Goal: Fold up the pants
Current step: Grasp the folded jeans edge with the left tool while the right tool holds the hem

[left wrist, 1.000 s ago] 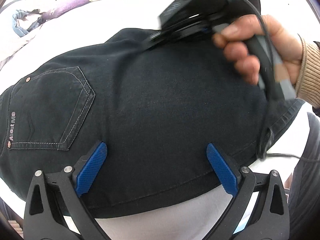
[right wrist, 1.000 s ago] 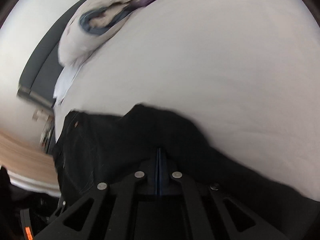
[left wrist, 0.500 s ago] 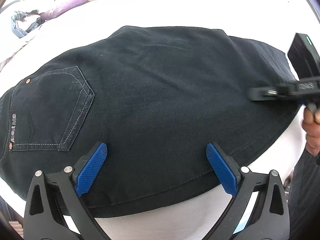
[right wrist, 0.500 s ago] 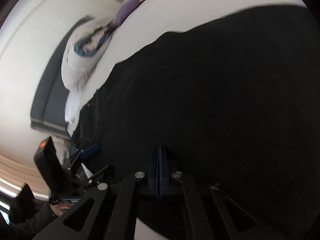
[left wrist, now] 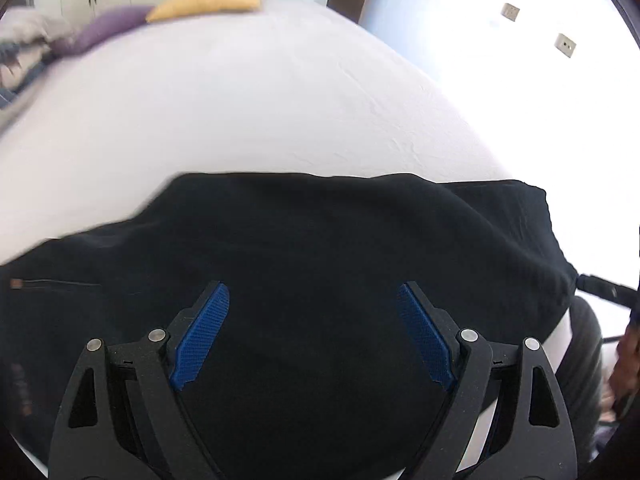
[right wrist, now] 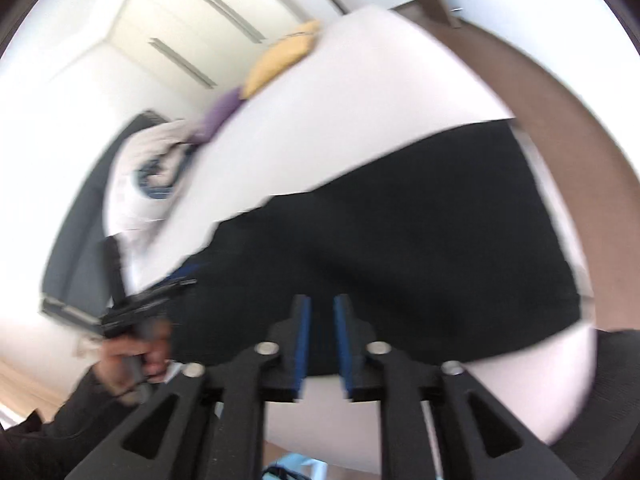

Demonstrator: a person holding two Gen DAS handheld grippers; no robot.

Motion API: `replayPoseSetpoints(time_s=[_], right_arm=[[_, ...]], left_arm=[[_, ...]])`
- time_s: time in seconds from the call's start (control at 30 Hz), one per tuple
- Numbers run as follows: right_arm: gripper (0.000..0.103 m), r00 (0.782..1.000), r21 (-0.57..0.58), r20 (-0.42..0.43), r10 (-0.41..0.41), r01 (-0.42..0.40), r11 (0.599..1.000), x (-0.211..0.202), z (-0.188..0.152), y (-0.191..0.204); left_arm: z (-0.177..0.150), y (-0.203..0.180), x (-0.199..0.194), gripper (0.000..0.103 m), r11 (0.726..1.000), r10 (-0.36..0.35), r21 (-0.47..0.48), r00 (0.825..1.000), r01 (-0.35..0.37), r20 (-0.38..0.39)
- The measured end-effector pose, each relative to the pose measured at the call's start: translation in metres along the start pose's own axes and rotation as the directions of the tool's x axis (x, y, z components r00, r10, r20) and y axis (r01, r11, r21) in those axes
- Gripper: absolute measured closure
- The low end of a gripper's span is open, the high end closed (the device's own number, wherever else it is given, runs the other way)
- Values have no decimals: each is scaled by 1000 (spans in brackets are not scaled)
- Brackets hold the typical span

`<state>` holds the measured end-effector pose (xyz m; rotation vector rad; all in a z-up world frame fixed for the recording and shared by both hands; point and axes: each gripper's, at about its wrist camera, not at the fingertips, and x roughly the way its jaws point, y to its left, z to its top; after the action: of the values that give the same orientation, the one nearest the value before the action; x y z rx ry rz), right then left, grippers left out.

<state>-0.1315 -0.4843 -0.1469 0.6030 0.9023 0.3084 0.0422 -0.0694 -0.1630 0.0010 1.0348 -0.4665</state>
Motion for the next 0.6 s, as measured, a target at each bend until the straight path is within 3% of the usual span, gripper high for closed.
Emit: replayPoseSetpoints(time_s=[0.03,0.1,0.13,0.17,0.2,0.23,0.3,0.37,0.4,0.47,0.5,0.6], right_arm=[[67,1000,-15,-10,2,-2,1000,11,1,2],[67,998,-9,-47,-45,44,999,35,5,-11],[69,994,37,-63,-91,93,995,53,7,-17],[90,993,95,-72,-89,96,991,58,7,-31],[102,996,140,-57,-65,72,988,54,7,-46],[103,997,171,-36,-74,79,982,48,9,-61],[103,997,207,26,-78,71,976,38,15,-78],[103,976,236,104,-191,163,958,10,23,-103],[103,954,270,125,-274,233,934,6,30,-109],[77,904,358,129,-409,342,869,-16,34,-128],[77,902,382,155,-403,321,866,-26,36,-132],[77,937,280,226,-267,200,939,-34,46,-107]], left_arm=[[0,0,13,17,1000,-6,-15,1000,6,-27],[-8,4,37,19,998,48,-26,995,-51,-93],[-14,4,36,19,999,52,-8,996,-52,-77],[-20,3,32,19,998,64,26,995,-62,-70],[-26,3,28,19,995,86,50,993,-82,-78],[-34,6,23,19,993,104,73,991,-98,-79],[-46,19,14,17,991,117,76,990,-111,-78],[-58,40,2,17,994,112,27,991,-111,-69],[-62,49,-4,18,995,104,-1,992,-105,-67],[-65,57,-12,20,995,95,-27,993,-97,-68],[-64,56,-14,27,993,111,-29,991,-113,-74],[-48,47,-19,29,990,123,-60,991,-126,-59]])
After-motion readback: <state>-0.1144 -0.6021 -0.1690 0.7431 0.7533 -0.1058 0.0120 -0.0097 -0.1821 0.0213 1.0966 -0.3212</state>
